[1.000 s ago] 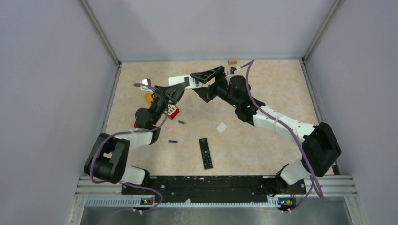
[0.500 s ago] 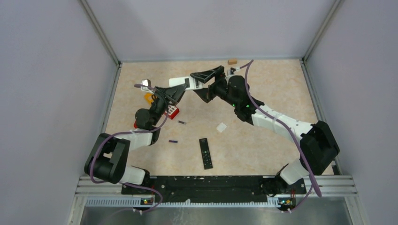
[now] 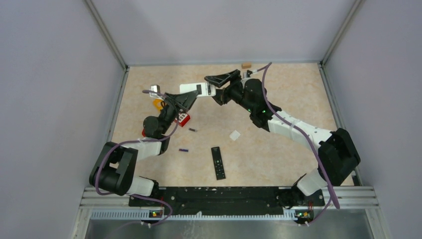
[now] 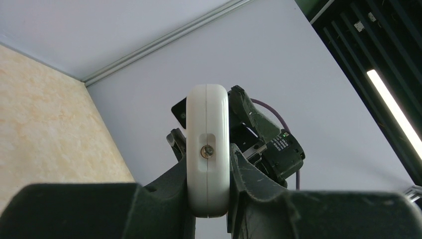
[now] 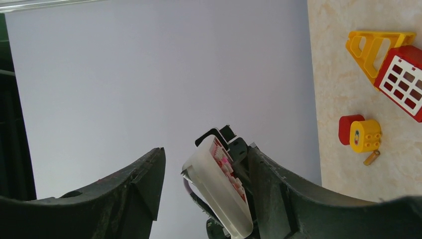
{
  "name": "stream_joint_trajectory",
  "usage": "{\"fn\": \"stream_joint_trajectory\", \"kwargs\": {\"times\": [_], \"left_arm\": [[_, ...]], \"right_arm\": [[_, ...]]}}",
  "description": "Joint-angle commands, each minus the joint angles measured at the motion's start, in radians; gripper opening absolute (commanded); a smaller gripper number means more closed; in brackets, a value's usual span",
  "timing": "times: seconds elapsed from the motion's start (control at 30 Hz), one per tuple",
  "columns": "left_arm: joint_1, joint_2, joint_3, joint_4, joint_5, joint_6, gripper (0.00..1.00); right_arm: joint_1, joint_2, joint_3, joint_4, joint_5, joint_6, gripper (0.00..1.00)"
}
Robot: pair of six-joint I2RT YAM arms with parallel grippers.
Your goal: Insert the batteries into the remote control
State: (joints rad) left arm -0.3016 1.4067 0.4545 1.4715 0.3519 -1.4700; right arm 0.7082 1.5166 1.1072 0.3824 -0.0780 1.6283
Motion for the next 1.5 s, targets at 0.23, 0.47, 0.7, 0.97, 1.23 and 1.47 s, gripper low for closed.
{"fn": "stream_joint_trajectory", "kwargs": {"times": [0.23,0.47,0.7,0.97,1.23,1.47], "left_arm": [[0.001,-0.034,0.003,0.148,0.018,0.018,0.00],[0.001,-0.033,0.019,0.112,0.011,-0.008,0.00],[0.001,-0.056,0.052,0.030,0.010,-0.024,0.00],[0.004,-0.105,0.121,-0.181,0.033,-0.025,0.00],[0.029,-0.107,0.192,-0.263,0.075,-0.113,0.00],[0.046,-0.089,0.220,-0.242,0.133,-0.295,0.00]], "right_arm": [[-0.009,-0.004,0.024,0.085,-0.031,0.019,0.45],[-0.010,-0.004,0.020,0.096,-0.035,0.008,0.32],[-0.020,0.010,0.028,0.082,-0.082,-0.018,0.18],[-0.031,0.010,0.055,0.006,-0.132,-0.095,0.16],[-0.051,0.008,0.051,0.000,-0.275,-0.143,0.16],[-0.058,-0.018,0.028,-0.075,-0.285,-0.252,0.16]]}}
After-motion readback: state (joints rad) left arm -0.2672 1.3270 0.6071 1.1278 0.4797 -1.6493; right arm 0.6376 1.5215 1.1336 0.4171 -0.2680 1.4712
